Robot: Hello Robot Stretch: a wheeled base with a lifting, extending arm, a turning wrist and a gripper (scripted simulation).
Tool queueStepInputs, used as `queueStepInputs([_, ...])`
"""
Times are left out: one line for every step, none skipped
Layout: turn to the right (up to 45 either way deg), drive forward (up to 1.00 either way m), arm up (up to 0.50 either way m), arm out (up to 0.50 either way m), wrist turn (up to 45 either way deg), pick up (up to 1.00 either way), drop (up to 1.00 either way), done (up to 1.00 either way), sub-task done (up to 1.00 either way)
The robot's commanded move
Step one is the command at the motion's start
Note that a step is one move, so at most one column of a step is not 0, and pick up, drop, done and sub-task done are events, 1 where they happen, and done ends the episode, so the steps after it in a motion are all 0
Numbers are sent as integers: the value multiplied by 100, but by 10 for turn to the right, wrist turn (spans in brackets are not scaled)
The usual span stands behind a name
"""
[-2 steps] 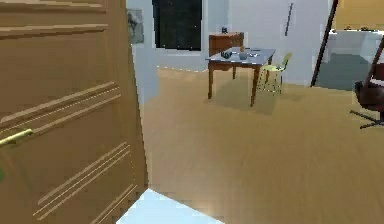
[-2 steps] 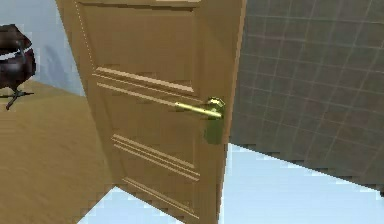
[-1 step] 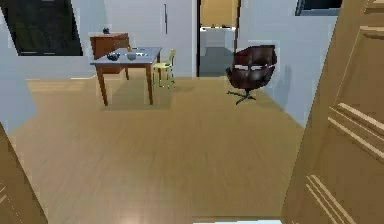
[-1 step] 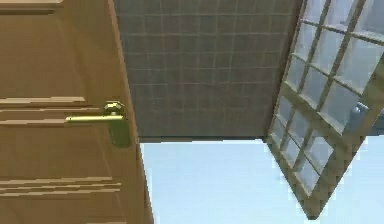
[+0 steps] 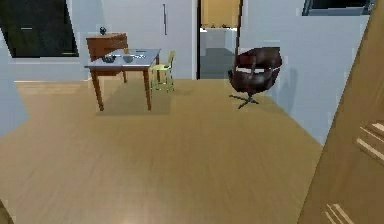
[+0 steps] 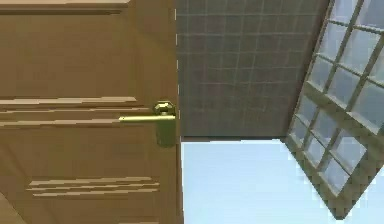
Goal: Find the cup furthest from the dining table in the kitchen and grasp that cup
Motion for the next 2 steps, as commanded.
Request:
queueStepInputs([0, 100, 0, 0, 0, 0, 0, 0, 0])
queueStepInputs([30, 0, 0, 0, 0, 0, 0, 0, 0])
